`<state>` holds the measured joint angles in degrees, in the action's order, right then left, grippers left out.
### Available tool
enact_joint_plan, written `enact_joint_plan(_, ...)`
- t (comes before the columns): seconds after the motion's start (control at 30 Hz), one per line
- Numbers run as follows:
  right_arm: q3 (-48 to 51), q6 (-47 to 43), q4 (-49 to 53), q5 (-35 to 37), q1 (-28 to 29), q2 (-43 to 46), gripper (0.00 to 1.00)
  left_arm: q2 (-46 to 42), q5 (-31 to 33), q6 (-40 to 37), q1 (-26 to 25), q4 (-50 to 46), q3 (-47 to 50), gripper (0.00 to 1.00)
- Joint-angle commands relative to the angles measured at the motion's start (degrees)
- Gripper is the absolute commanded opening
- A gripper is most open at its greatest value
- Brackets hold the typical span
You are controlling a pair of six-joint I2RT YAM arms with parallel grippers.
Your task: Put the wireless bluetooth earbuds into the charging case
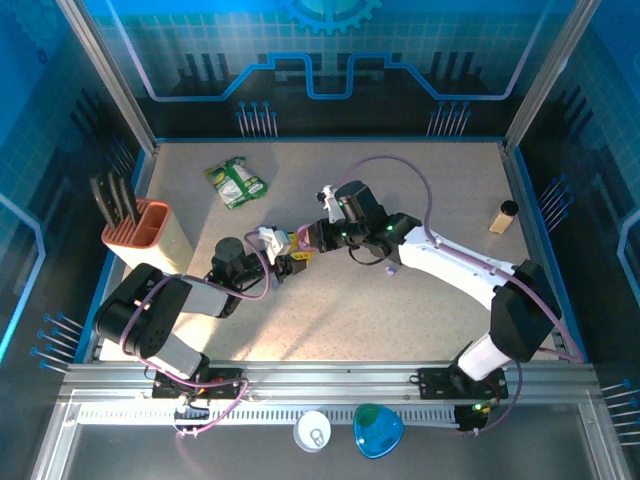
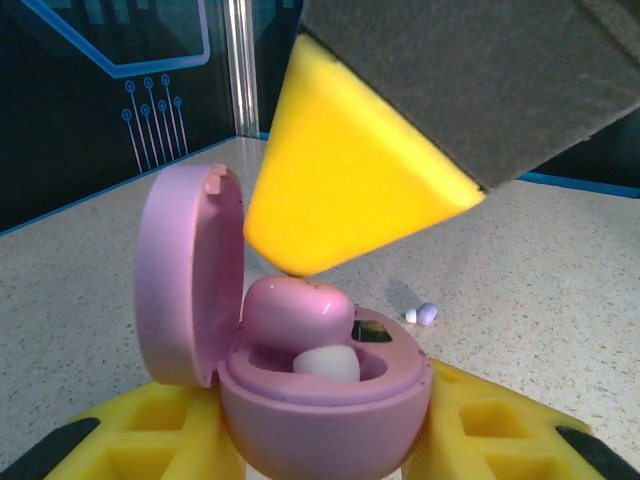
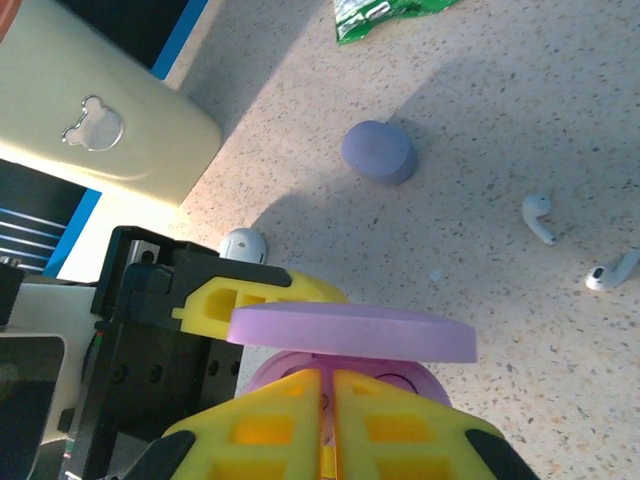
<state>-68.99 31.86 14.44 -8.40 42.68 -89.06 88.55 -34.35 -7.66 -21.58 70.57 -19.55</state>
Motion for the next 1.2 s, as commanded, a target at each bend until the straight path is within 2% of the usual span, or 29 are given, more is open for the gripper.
enact_joint_plan(0.0, -2.17, -0.52, -0.30, -3.08, -0.15, -0.94, 0.13, -1.66, -1.60, -0.58, -0.30, 1.23, -0.14, 0.37)
enact_joint_plan(0.2, -1.94, -0.37, -0.46, -4.49, -0.16, -0.63, 0.13, -1.63, -1.47, -0.78, -0.26, 1.44, 0.08, 0.36)
enact_joint_plan(0.4, 0.10, -2.04, -1.63, -2.09, -0.22, 3.83, 0.18, -1.61, -0.90, -1.81, -0.28, 1.62, 0.58, 0.37)
enact_joint_plan(0.6, -1.92, -5.28, -0.37, -0.30, -1.18, 6.11, 0.19, -1.54, -0.90, -2.57, -0.29, 1.70, 0.61, 0.36)
enact_joint_plan(0.93, -11.65, -8.14, 5.62, -1.02, -3.53, -2.35, 0.19, -2.58, -1.21, -2.39, -0.30, 2.30, 1.12, 0.36)
enact_joint_plan(1.17, -17.42, -11.84, 13.68, -3.11, -3.83, -7.20, 0.19, -3.91, -1.27, 1.33, -0.30, 4.64, 1.21, 0.37)
